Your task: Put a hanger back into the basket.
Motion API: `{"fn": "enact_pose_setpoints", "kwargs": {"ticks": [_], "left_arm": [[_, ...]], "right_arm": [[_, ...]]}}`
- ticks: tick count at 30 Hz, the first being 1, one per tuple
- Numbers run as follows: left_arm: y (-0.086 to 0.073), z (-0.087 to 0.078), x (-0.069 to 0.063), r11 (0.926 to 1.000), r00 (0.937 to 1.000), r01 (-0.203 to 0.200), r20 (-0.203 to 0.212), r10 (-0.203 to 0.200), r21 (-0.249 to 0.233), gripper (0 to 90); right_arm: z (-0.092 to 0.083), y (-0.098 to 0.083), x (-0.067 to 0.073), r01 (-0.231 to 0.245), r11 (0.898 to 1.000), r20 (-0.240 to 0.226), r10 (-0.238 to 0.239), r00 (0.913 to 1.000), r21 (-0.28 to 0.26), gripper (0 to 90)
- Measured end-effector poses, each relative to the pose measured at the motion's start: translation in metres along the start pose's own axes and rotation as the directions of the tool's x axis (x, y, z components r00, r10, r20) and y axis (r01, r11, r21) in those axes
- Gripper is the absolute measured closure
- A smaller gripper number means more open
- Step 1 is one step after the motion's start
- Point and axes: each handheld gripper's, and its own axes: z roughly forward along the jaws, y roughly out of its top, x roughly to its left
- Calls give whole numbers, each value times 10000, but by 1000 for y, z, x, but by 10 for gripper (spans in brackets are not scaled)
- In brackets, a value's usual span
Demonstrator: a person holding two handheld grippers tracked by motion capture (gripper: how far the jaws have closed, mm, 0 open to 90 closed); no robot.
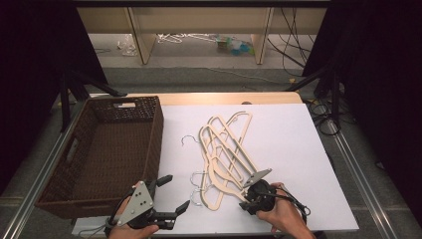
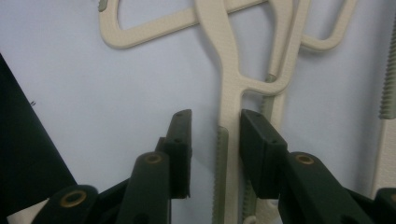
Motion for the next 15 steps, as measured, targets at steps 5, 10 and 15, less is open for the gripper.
{"fn": "enact_pose_setpoints", "kwargs": {"ticks": [5, 10, 15], "left_arm": [[0, 0, 0, 10000, 10000, 3, -9, -3, 23, 160], [-1, 1, -1, 10000, 10000, -4, 21, 4, 64, 160], [-1, 2, -2, 10000, 10000, 67, 43, -67, 18, 161]], "right_arm": [[1, 1, 4, -164, 9998, 357, 160, 9992, 116, 703], [3, 4, 6, -123, 9996, 600, 107, 9981, 259, 709], [4, 7, 7, -54, 9988, 721, 19, 9974, 481, 712]]}}
